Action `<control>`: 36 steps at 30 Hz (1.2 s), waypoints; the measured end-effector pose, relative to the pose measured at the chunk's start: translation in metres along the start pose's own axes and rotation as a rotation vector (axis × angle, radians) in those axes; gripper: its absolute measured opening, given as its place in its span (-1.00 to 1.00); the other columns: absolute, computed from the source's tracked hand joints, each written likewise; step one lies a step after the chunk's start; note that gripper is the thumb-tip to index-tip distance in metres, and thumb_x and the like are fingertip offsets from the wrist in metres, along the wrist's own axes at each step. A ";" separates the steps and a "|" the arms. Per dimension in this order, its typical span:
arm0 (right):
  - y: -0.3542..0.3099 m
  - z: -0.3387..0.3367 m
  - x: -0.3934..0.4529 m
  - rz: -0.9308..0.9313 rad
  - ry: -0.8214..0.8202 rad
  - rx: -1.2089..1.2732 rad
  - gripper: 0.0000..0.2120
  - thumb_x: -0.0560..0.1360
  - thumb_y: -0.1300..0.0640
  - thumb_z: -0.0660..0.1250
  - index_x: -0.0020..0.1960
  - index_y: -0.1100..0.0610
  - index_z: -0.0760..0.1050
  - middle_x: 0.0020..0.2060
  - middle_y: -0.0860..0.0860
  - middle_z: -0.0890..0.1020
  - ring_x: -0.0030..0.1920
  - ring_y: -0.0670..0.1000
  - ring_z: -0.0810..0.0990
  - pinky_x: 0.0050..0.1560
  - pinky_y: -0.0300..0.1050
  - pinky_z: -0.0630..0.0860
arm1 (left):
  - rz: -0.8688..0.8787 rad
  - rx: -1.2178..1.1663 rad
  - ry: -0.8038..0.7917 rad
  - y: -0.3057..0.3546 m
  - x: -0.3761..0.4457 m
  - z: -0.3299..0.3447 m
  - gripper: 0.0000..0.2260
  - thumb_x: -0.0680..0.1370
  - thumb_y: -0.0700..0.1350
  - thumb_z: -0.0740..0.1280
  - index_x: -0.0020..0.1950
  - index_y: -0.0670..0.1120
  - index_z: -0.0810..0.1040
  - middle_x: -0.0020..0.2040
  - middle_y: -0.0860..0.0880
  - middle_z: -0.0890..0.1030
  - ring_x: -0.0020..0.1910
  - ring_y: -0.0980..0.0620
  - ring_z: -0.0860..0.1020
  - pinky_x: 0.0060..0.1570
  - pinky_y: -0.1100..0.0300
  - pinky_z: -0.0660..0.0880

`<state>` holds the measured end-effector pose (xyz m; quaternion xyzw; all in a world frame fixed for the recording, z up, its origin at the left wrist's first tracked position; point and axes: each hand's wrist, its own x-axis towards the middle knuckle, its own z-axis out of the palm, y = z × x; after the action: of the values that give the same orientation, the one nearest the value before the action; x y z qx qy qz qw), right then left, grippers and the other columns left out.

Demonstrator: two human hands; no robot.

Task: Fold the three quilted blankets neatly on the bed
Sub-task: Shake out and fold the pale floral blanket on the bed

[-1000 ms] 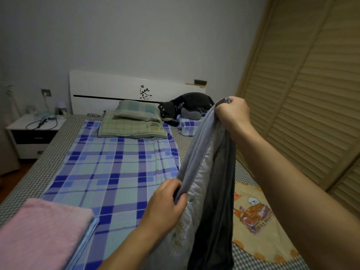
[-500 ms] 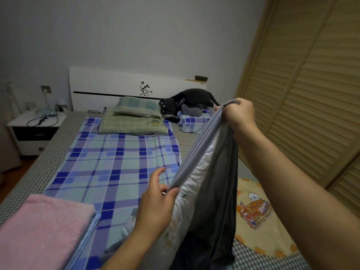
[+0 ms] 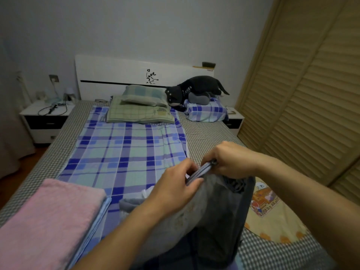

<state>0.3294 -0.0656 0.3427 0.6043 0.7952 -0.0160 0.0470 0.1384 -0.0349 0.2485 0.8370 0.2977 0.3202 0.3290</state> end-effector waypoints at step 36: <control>0.035 -0.036 0.038 0.866 0.538 0.253 -0.82 0.48 0.02 0.26 -0.16 0.13 0.52 -0.24 0.05 0.57 -0.28 0.06 0.54 -0.38 -0.14 0.40 | -0.488 0.320 0.084 -0.066 -0.064 0.071 -0.83 0.57 0.03 0.26 0.12 0.05 0.53 0.18 0.03 0.47 -0.08 -0.04 0.58 -0.09 0.02 0.58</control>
<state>0.3513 -0.0171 0.3765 0.8613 0.4485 0.0647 -0.2297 0.1322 -0.0661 0.1367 0.7680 0.5502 0.2150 0.2474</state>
